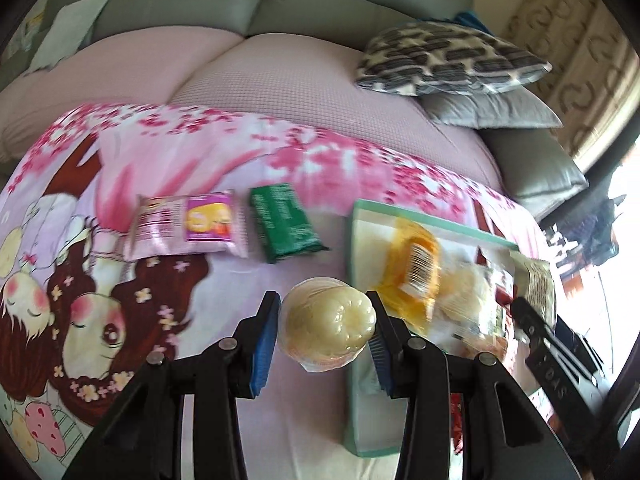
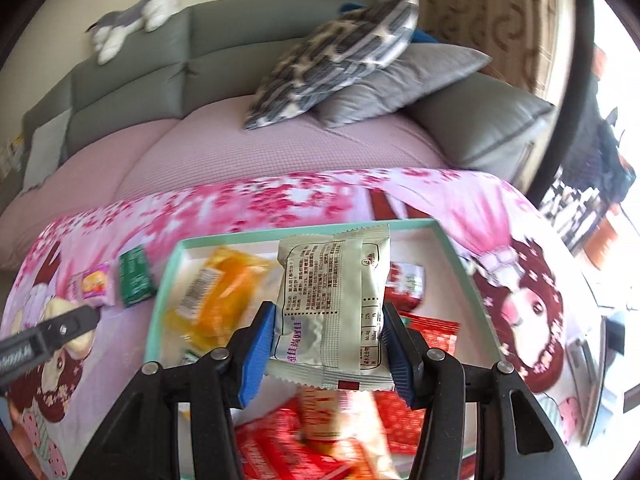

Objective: Organize snacks
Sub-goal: 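Carry the bun and white pack over the tray and open both grippers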

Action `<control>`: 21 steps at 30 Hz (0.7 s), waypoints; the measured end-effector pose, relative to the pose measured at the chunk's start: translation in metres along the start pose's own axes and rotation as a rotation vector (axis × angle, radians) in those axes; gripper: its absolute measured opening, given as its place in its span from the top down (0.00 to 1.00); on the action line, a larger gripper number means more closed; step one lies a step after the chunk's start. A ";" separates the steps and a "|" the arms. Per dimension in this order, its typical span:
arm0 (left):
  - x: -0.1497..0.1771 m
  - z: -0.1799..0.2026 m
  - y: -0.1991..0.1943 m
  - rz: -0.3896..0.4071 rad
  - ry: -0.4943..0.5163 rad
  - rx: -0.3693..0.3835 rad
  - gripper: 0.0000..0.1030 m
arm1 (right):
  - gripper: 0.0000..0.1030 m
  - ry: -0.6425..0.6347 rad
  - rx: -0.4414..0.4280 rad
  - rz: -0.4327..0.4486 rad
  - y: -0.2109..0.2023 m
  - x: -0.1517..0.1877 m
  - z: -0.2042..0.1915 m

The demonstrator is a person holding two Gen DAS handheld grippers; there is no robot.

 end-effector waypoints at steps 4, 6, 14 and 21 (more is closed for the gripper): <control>0.005 0.033 0.006 -0.011 0.092 0.000 0.57 | 0.47 0.081 0.006 -0.005 -0.001 0.001 0.029; 0.009 0.047 0.008 -0.015 0.131 -0.004 0.57 | 0.47 0.110 0.007 -0.004 -0.002 0.001 0.040; 0.023 0.091 0.018 -0.018 0.250 -0.010 0.57 | 0.47 0.185 0.010 -0.005 -0.002 0.002 0.070; 0.022 0.102 0.028 -0.003 0.286 -0.041 0.57 | 0.47 0.201 -0.001 -0.036 0.013 0.001 0.076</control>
Point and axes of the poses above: each gripper's, at about its wrist camera, not at the fingertips, and y roughly the way its jaws point, z to its right, x to its underside, the point moved 2 cm from there along y, roughly the way its jaws point, and after that the axes turned 15 degrees about -z, right-handed, at the moved point
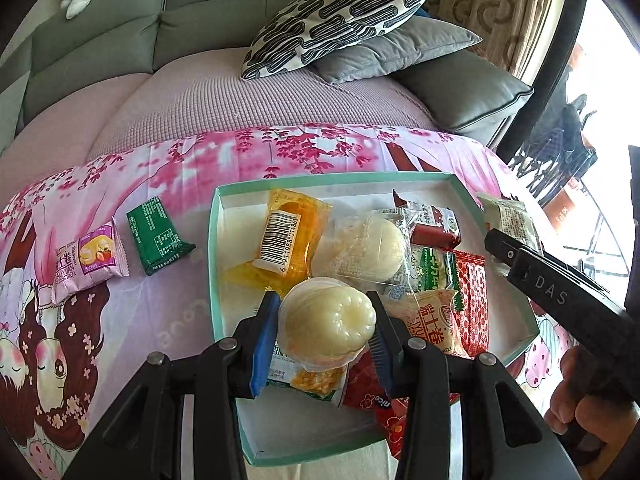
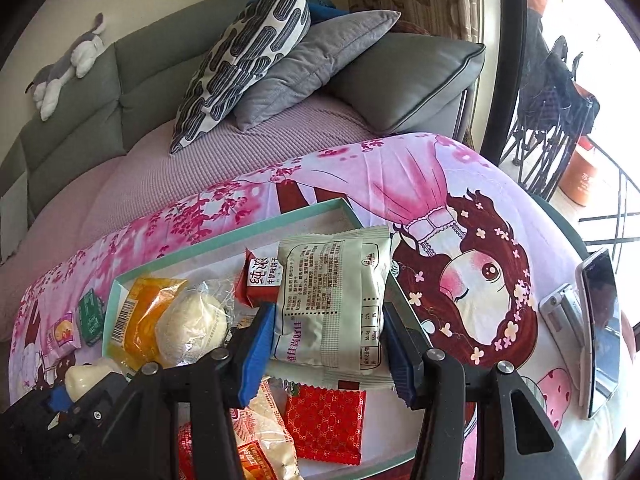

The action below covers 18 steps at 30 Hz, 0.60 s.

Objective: Organize snacks
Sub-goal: 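Carry the bun and white pack over the tray and open both grippers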

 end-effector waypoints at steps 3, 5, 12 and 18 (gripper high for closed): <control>-0.001 0.002 0.004 0.002 0.005 0.000 0.57 | 0.47 -0.009 0.010 -0.014 0.005 0.001 -0.003; -0.001 0.002 0.004 0.008 0.010 -0.001 0.57 | 0.47 -0.013 0.010 -0.020 0.007 0.002 -0.005; -0.004 0.007 0.006 0.037 0.033 -0.014 0.57 | 0.47 -0.019 0.004 -0.040 0.010 0.002 -0.008; -0.005 0.010 0.015 0.039 0.043 -0.008 0.57 | 0.47 -0.029 -0.007 -0.059 0.013 0.003 -0.012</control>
Point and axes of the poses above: each gripper's, at about its wrist camera, not at the fingertips, and y roughly the way its jaws point, z to its right, x to its underside, the point moved 2 cm from there along y, roughly the way its jaws point, and after that the axes turned 15 degrees about -z, right-handed, at the moved point
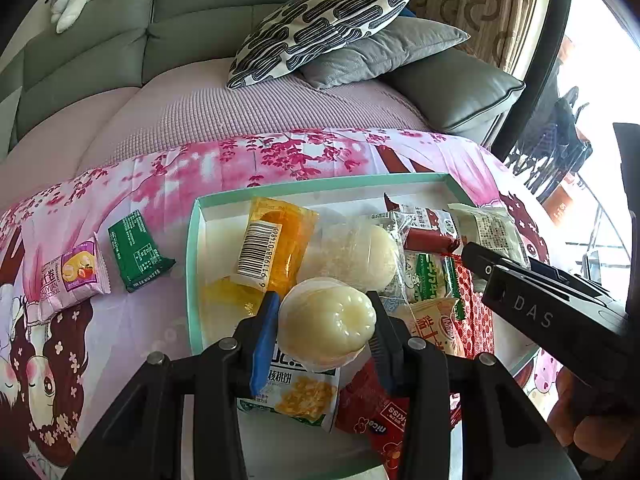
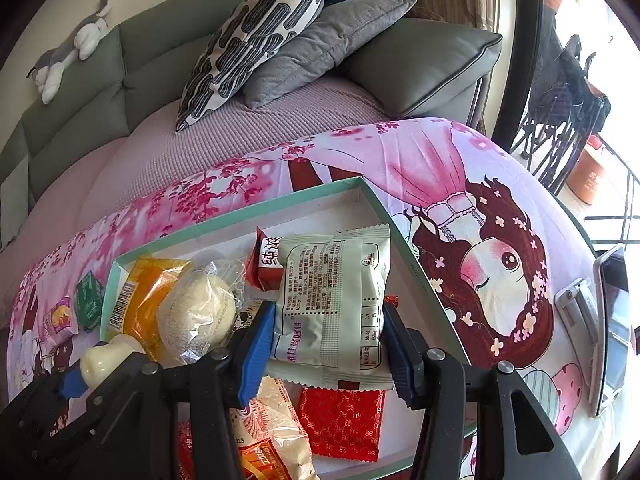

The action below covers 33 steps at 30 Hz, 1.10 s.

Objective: Organize snacks
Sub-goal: 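Carry the bun and white pack over the tray and open both grippers, then move both tools back to the Swiss roll and green pack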

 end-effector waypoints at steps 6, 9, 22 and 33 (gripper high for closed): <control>0.000 -0.005 0.012 -0.034 -0.018 0.007 0.57 | 0.46 -0.034 0.007 -0.071 0.014 0.002 -0.009; 0.000 -0.007 0.015 -0.045 -0.029 0.009 0.57 | 0.46 -0.045 0.016 -0.093 0.019 0.003 -0.012; -0.002 -0.010 0.017 -0.080 -0.051 0.055 0.40 | 0.27 -0.015 0.066 -0.143 0.026 0.003 -0.008; -0.002 -0.016 0.004 -0.041 -0.069 0.011 0.15 | 0.00 0.021 0.083 -0.145 0.025 0.001 0.001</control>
Point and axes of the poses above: each gripper's, at about its wrist camera, not at the fingertips, and y roughly the way its jaws point, z to its right, x to its underside, the point moved 2 cm from there along y, roughly the way its jaws point, and after that the axes turned 15 degrees about -z, right-handed, at the moved point
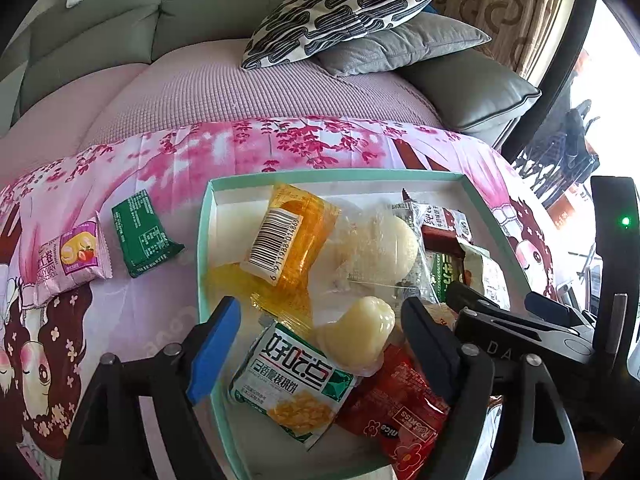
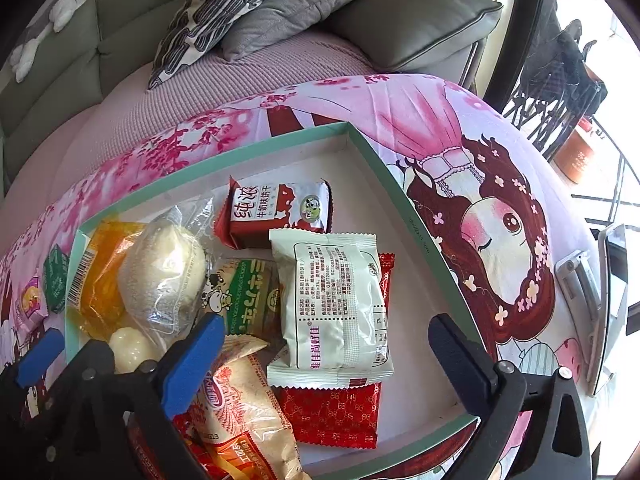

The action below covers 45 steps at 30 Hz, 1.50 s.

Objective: Organize snacks
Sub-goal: 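Move both tools back to the Swiss roll and green pack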

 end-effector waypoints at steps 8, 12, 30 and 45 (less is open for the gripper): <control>-0.002 -0.038 -0.009 0.043 -0.131 -0.088 0.03 | 0.00 -0.009 0.005 0.036 -0.011 0.000 -0.004; 0.000 -0.071 -0.013 0.037 -0.257 -0.167 0.03 | 0.00 -0.018 0.001 0.076 -0.022 0.002 -0.014; 0.038 -0.203 -0.044 0.008 -0.587 -0.277 0.03 | 0.00 -0.308 -0.057 0.179 -0.053 0.035 -0.119; 0.055 -0.260 -0.059 0.046 -0.720 -0.241 0.03 | 0.00 -0.502 -0.130 0.141 -0.041 0.066 -0.188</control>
Point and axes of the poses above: each gripper's, at about its wrist camera, not at the fingertips, and y roughly the way its jaws point, z to its right, x to its underside, the point moved 2 cm from there along y, roughly the way its jaws point, and after that the axes turned 15 degrees about -z, right-handed, at the moved point
